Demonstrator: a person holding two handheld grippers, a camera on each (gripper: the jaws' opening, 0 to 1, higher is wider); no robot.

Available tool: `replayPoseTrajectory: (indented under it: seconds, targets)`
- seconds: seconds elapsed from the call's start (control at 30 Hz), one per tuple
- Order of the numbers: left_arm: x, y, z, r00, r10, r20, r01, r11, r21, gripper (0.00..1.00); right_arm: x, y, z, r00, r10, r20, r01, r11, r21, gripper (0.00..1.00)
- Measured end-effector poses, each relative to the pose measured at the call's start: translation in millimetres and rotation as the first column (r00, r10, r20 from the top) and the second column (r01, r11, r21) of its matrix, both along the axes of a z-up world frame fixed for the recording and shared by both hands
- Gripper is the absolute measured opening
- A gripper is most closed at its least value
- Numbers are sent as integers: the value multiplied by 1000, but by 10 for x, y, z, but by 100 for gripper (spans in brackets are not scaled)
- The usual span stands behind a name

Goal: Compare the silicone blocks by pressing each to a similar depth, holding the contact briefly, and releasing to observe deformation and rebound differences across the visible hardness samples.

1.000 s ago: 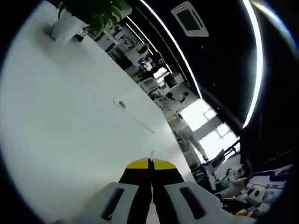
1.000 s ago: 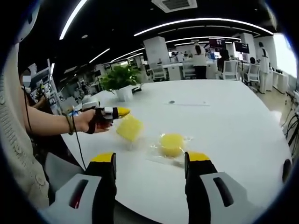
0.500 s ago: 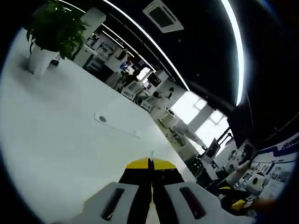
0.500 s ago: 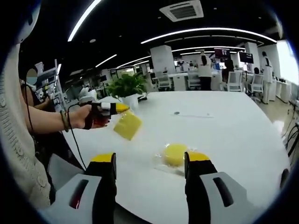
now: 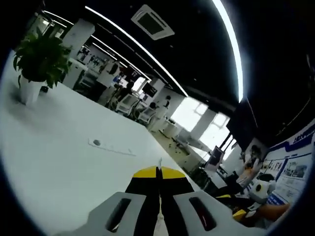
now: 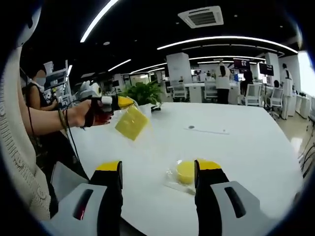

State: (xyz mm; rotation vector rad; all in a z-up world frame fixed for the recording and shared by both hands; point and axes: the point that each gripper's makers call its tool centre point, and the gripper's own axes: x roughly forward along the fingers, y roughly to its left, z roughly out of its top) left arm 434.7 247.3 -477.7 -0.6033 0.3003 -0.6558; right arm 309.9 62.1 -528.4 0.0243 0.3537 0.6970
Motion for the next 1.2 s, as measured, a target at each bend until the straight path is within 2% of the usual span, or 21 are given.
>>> replayPoseTrajectory:
  seconds: [0.17,0.33,0.47,0.63,0.8,1.13,1.2]
  targets:
    - [-44,-24,115,1000,-10,29,10,1000,12,0,22,57,28,1000,23,7,-23,1000,-1,55]
    - [-55,-66,214,999,-31,45,31,999,11,0,41,119,18,996,86,-1,-86,996,-32,57]
    - [-45,-78,261,997,-43,64,41,999,33,0,132,137,70,992,129,7,-128,990,-61,58]
    - [-10,-84,287,996,-50,68,48,998,28,0,259,149,118,985,170,18,-168,982,-89,58]
    - [41,-102,291,996,-63,70,61,997,40,0,393,179,88,974,228,9,-225,964,-145,59]
    - [167,-125,206,994,-95,62,90,993,80,0,630,285,21,945,326,-14,-323,928,-188,60]
    - [203,-145,175,993,-109,56,104,991,86,0,693,329,-7,933,358,-20,-354,912,-208,60]
